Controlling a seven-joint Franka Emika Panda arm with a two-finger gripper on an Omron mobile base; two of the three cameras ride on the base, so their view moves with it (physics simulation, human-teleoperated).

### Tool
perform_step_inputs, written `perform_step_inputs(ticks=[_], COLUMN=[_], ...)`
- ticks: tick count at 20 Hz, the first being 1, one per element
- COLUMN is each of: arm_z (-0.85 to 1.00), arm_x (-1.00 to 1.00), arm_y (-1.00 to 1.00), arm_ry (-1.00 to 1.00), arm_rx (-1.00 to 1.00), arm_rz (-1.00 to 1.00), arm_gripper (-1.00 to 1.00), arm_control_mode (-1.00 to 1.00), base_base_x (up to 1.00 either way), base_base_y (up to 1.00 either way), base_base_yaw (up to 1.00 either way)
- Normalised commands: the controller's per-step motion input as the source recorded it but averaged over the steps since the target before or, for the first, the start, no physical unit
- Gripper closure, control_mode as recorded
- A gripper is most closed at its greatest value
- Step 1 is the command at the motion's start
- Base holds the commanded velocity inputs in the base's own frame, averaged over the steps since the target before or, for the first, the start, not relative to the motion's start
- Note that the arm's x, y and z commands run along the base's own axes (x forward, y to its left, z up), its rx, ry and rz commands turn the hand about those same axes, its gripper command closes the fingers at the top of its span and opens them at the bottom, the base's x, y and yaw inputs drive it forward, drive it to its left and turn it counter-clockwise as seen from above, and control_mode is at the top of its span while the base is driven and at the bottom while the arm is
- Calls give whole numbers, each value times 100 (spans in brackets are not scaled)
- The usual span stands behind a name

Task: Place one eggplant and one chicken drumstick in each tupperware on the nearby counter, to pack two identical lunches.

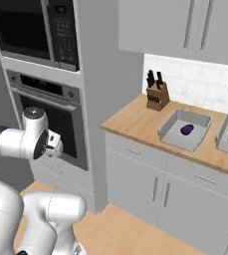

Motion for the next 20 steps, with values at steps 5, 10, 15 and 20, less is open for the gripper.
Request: perform_step_inputs(ticks=[5,10,15,20], arm_z=[0,0,0,0], arm_x=[0,0,0,0], arm_y=[0,0,0,0], arm_ry=[0,0,0,0], arm_rx=[0,0,0,0], arm_rz=[0,0,0,0], arm_gripper=[-100,-100,-100,-100], arm_control_mode=[100,100,100,100], base_base_x=[-97,-100,-100,-99], base_base_y=[100,100,100,100], base_base_yaw=[55,57,60,64])
